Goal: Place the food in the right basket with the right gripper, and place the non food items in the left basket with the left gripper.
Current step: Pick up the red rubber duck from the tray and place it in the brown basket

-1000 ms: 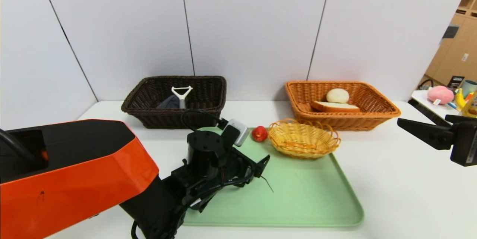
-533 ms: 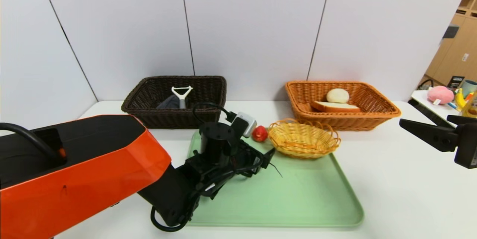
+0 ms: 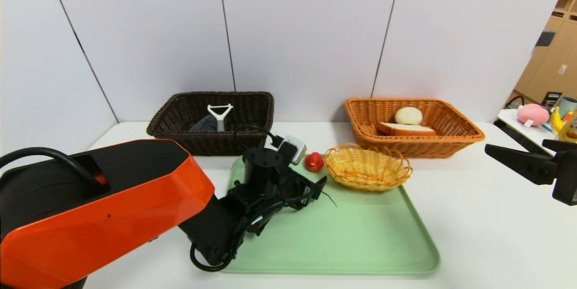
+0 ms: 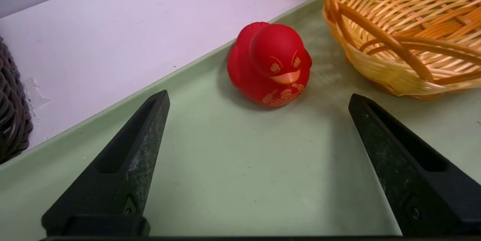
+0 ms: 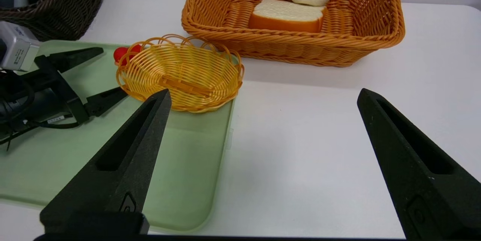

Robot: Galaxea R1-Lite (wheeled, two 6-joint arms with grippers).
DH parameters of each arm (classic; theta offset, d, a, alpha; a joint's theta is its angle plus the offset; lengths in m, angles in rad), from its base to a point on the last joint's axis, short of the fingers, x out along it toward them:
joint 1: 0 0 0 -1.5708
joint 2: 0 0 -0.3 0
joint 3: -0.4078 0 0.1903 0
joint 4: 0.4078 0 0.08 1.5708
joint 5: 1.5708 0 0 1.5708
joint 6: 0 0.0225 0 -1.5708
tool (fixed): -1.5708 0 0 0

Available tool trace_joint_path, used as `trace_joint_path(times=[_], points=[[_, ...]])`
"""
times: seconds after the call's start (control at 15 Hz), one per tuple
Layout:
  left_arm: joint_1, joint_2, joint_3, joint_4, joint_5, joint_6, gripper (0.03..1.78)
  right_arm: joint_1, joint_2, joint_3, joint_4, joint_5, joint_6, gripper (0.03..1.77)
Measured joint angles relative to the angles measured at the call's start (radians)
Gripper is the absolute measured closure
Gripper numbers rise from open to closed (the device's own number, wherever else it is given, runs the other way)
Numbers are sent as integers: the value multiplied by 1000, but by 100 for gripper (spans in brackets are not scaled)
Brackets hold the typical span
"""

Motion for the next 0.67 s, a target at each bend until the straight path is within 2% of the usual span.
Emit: trace_joint_path(times=[0.67], points=[[3,31,-84,56,5,0,12,0,-6,1,6,-1,0,9]])
